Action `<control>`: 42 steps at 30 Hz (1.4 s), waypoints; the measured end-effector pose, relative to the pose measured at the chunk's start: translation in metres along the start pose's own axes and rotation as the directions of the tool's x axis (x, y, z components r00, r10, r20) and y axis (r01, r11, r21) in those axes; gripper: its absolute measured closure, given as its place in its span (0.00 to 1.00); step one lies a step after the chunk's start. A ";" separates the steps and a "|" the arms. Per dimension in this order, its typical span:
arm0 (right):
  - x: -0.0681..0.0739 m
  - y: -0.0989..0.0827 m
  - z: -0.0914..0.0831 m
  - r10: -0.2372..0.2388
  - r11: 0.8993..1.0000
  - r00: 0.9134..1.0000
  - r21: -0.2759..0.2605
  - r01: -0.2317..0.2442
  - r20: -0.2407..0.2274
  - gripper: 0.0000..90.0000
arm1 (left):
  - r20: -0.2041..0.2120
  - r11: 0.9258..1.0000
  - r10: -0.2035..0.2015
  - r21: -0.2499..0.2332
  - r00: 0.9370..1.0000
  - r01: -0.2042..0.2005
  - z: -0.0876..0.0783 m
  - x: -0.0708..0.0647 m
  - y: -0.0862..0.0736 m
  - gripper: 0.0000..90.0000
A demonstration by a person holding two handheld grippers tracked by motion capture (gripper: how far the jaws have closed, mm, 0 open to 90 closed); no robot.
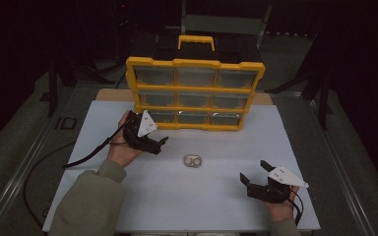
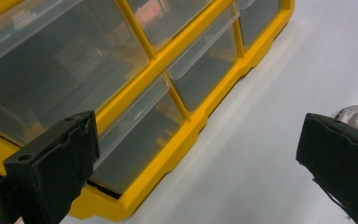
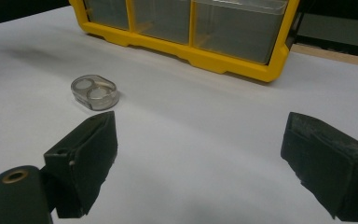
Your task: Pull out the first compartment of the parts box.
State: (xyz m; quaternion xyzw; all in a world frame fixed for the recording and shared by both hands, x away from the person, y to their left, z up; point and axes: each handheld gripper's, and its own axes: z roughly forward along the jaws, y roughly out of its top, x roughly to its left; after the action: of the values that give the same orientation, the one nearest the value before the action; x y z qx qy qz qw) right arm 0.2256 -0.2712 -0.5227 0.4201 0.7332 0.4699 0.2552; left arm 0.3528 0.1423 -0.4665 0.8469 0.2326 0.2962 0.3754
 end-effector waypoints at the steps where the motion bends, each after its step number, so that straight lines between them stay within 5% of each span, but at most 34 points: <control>1: 0.000 0.000 0.000 0.002 1.000 1.000 -0.001 -0.002 -0.001 0.12 | 0.000 1.000 0.000 0.000 1.000 0.000 0.000 0.000 0.000 0.00; 6: 0.000 0.000 0.001 0.001 1.000 1.000 0.001 -0.001 -0.004 0.12 | -0.013 0.997 0.057 0.049 0.998 -0.056 0.008 0.006 0.008 0.00; 11: 0.000 0.000 0.001 -0.001 1.000 1.000 0.001 0.001 -0.003 0.12 | -0.019 0.996 0.072 0.061 0.997 -0.071 0.013 0.010 0.012 0.00; 18: 0.000 -0.001 0.001 -0.001 1.000 1.000 0.003 0.001 -0.006 0.12 | -0.043 0.984 0.143 0.111 0.989 -0.137 0.019 0.014 0.019 0.00; 21: 0.000 -0.001 0.001 -0.001 1.000 1.000 0.003 0.001 -0.007 0.12 | -0.055 0.977 0.177 0.132 0.983 -0.168 0.021 0.016 0.022 0.00; 25: 0.000 -0.001 0.001 0.001 1.000 1.000 0.006 -0.001 -0.011 0.12 | -0.079 0.954 0.253 0.187 0.964 -0.235 0.026 0.017 0.027 0.00; 30: 0.000 -0.001 0.001 0.002 1.000 1.000 0.006 -0.002 -0.012 0.12 | -0.093 0.936 0.302 0.216 0.949 -0.277 0.031 0.016 0.029 0.00; 32: 0.000 -0.001 0.002 0.002 1.000 1.000 0.006 -0.002 -0.012 0.12 | -0.103 0.922 0.339 0.232 0.935 -0.309 0.032 0.014 0.031 0.00; 33: 0.000 -0.001 0.002 0.003 1.000 1.000 0.006 -0.002 -0.013 0.12 | -0.114 0.910 0.375 0.237 0.920 -0.341 0.033 0.012 0.034 0.00; 34: 0.000 -0.001 0.002 0.003 1.000 1.000 0.007 -0.002 -0.013 0.12 | -0.114 0.910 0.375 0.237 0.920 -0.341 0.033 0.012 0.034 0.00; 35: 0.000 -0.001 0.002 0.003 1.000 1.000 0.006 -0.003 -0.013 0.12 | -0.124 0.906 0.387 0.234 0.914 -0.352 0.034 0.011 0.034 0.00; 36: 0.000 -0.001 0.002 0.003 1.000 1.000 0.006 -0.003 -0.014 0.12 | -0.144 0.894 0.415 0.245 0.898 -0.374 0.035 0.009 0.035 0.00; 37: 0.000 -0.001 0.002 0.003 1.000 1.000 0.006 -0.003 -0.014 0.12 | -0.144 0.894 0.415 0.245 0.898 -0.374 0.035 0.009 0.035 0.00; 38: 0.000 -0.001 0.002 0.004 1.000 1.000 0.007 -0.004 -0.013 0.12 | -0.155 0.882 0.439 0.261 0.885 -0.392 0.035 0.008 0.035 0.00; 40: 0.000 -0.001 0.002 0.005 1.000 1.000 0.007 -0.005 -0.013 0.12 | -0.174 0.844 0.510 0.292 0.843 -0.450 0.036 0.005 0.037 0.00; 41: 0.000 -0.001 0.002 0.004 1.000 1.000 0.007 -0.004 -0.013 0.12 | -0.185 0.833 0.532 0.292 0.826 -0.470 0.036 0.003 0.038 0.00; 42: 0.000 -0.001 0.002 0.004 1.000 1.000 0.008 -0.004 -0.014 0.12 | -0.196 0.830 0.538 0.293 0.820 -0.475 0.035 0.003 0.039 0.00</control>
State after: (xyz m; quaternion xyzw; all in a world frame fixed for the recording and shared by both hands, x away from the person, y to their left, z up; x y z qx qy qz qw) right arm 0.2266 -0.2701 -0.5246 0.4192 0.7359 0.4705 0.2477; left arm 0.3856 0.1030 -0.4540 0.8674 0.0794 0.4690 0.1462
